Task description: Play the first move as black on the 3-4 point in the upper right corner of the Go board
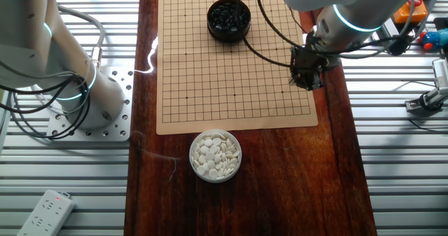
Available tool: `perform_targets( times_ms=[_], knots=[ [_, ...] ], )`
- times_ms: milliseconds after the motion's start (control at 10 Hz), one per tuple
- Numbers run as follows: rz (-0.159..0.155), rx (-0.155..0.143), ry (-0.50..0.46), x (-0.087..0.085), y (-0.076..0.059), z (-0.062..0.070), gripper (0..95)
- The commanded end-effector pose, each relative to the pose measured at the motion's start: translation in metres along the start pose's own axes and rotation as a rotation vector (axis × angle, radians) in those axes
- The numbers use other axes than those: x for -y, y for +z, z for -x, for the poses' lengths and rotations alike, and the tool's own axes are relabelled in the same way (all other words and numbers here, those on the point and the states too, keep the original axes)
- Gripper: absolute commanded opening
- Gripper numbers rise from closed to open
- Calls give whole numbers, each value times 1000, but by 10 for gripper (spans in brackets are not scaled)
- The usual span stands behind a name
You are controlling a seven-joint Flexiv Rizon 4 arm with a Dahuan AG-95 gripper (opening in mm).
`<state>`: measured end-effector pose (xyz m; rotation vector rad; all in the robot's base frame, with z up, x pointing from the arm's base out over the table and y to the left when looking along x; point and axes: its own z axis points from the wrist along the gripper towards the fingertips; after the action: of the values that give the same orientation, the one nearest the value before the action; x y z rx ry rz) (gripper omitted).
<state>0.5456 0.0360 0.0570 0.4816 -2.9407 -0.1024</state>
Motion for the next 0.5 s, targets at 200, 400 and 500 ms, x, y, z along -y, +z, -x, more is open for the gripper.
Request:
perform_targets(
  times_ms=[200,400,500],
  knots=[
    [18,-21,-25,0,0,0,0],
    [40,-53,-31,-11,-3,6,0],
    [42,-65,-29,-20,-5,9,0]
  ],
)
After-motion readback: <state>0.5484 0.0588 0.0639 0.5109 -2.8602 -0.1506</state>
